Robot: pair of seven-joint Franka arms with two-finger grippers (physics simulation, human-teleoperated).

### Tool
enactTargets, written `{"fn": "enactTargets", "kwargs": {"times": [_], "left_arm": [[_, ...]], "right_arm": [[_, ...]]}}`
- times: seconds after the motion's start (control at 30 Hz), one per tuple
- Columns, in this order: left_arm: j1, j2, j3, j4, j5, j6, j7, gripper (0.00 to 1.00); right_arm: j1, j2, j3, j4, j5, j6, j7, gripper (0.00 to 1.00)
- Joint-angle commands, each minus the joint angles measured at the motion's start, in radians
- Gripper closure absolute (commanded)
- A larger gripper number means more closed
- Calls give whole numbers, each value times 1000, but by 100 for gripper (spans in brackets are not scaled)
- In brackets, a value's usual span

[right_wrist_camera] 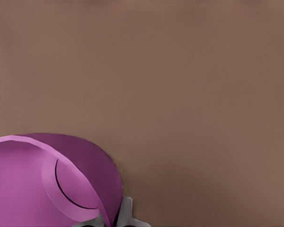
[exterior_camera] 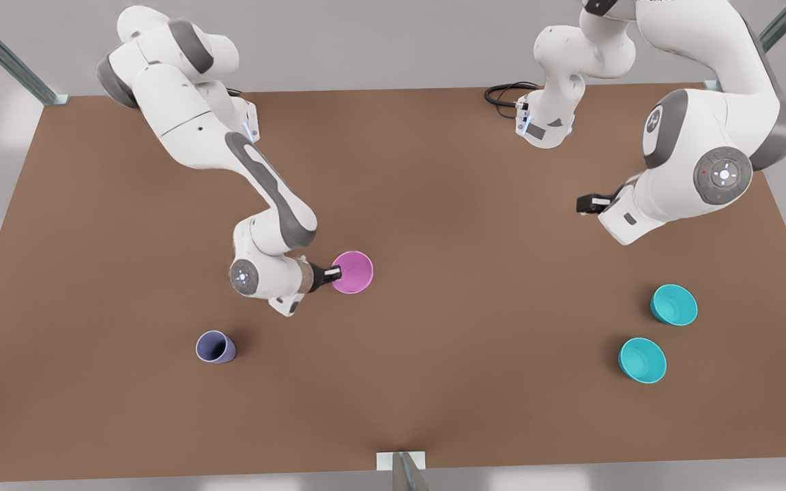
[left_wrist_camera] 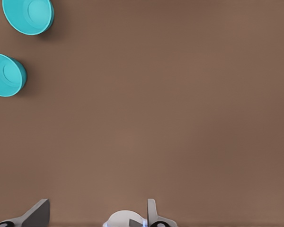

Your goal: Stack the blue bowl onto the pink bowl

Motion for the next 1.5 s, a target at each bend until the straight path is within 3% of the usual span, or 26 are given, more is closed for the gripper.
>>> {"fn": "enactTargets", "kwargs": {"times": [0.0,0.07,0.2,0.27,0.33,0.4,0.43,0.47,0.63,0.77,0.83,0.93,1.07,1.17,1.27,1.43,1.47], "left_arm": [[0,1,1,2,-7,27,9,0],[2,49,1,5,-4,122,-1,0],[11,130,56,6,-16,224,-44,0],[148,242,81,9,-82,366,192,0],[332,417,49,178,-100,425,518,0],[474,481,33,177,-160,483,732,0],[499,491,36,172,-159,486,778,0],[565,515,36,167,-163,488,867,0],[640,590,43,120,-176,667,1112,0],[646,610,49,48,-192,761,1109,0],[659,638,49,48,-212,774,1108,0],[657,662,58,48,-238,774,1083,0],[655,675,58,40,-258,770,999,0],[648,669,59,40,-261,759,950,33],[643,664,59,40,-260,741,928,50],[629,664,59,40,-260,728,910,55],[629,664,59,40,-260,728,908,60]], "right_arm": [[56,76,-5,98,11,130,541,79],[175,168,-99,227,14,130,581,79],[269,327,-122,434,11,132,675,79],[315,370,-149,479,9,132,693,79],[344,395,-174,499,11,133,702,79],[344,406,-174,506,8,133,702,79],[344,406,-174,506,6,133,702,12],[344,406,-179,511,5,123,690,0],[286,320,-180,543,16,-104,687,0],[-28,165,-179,538,5,-689,560,0],[-153,154,-179,545,-119,-844,419,0],[-343,1,-183,643,-406,-1078,-9,0],[-331,-352,-200,598,-573,-1147,-141,0],[-314,-492,-206,463,-572,-1137,-137,0],[-317,-519,-206,410,-563,-1092,-132,0],[-317,-513,-206,411,-563,-1095,-140,0],[-317,-515,-206,411,-563,-1095,-140,0]]}}
